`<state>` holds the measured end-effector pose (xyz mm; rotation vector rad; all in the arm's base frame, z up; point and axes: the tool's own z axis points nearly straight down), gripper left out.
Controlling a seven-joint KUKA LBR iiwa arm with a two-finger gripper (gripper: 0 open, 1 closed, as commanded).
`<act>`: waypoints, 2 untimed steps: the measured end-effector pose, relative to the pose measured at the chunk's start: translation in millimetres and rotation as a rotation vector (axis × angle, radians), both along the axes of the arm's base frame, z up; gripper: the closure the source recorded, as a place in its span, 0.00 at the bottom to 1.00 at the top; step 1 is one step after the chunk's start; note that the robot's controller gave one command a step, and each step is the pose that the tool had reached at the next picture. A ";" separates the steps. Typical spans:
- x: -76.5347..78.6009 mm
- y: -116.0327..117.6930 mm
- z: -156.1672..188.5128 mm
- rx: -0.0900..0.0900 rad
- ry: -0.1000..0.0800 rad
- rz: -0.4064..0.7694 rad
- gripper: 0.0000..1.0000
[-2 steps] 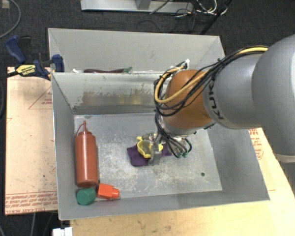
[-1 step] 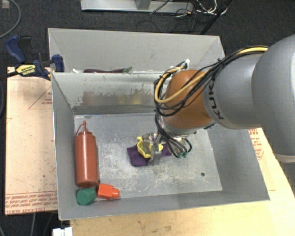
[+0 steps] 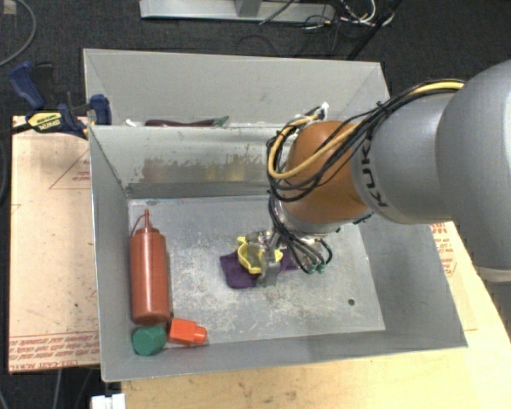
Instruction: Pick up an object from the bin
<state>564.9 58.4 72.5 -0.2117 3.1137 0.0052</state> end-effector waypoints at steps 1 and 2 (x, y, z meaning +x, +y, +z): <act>0.0 0.0 0.0 0.000 0.000 0.000 1.00; 0.0 0.0 0.0 0.000 0.000 0.000 1.00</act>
Offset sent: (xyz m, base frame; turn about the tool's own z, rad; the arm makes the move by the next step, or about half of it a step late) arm 0.0000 0.0000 0.0000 0.0000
